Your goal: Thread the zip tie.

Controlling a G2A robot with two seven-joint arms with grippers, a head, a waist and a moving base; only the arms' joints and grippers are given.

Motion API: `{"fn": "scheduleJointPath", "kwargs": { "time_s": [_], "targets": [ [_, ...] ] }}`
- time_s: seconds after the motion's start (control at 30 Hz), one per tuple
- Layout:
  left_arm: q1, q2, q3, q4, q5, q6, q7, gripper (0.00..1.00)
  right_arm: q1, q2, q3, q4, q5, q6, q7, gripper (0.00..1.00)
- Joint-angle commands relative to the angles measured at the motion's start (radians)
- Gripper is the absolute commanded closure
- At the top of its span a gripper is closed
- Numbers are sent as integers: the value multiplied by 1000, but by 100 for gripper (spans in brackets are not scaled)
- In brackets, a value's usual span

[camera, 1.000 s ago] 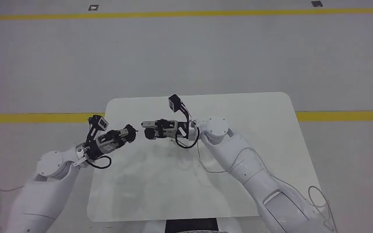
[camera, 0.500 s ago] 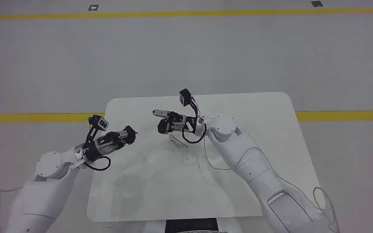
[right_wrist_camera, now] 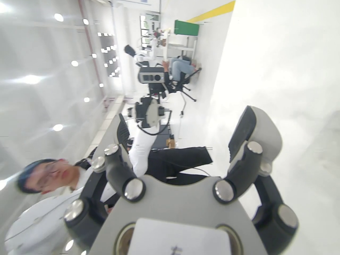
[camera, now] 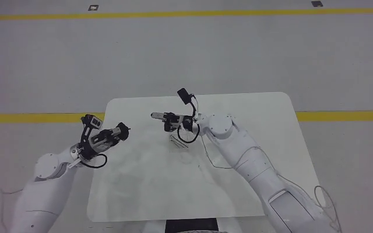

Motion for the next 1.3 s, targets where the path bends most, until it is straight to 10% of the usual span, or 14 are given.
{"fn": "scheduleJointPath", "kwargs": {
  "time_s": [0.0,0.3,0.7,1.0,1.27],
  "targets": [
    [-7,-22,-25,27,0,0,-39,100,-1,1,-2,-7,-23,2,-13,0],
    [-7,-22,-25,27,0,0,-39,100,1,3,-3,-6,-52,10,-27,0],
    [-7,-22,-25,27,0,0,-39,100,135,41,-186,-164,-795,248,261,0],
    [-7,-22,-25,27,0,0,-39,100,131,41,-191,-164,-805,241,253,0],
    [-7,-22,-25,27,0,0,-39,100,220,-10,-324,-78,-851,174,387,0]
  ]
}}
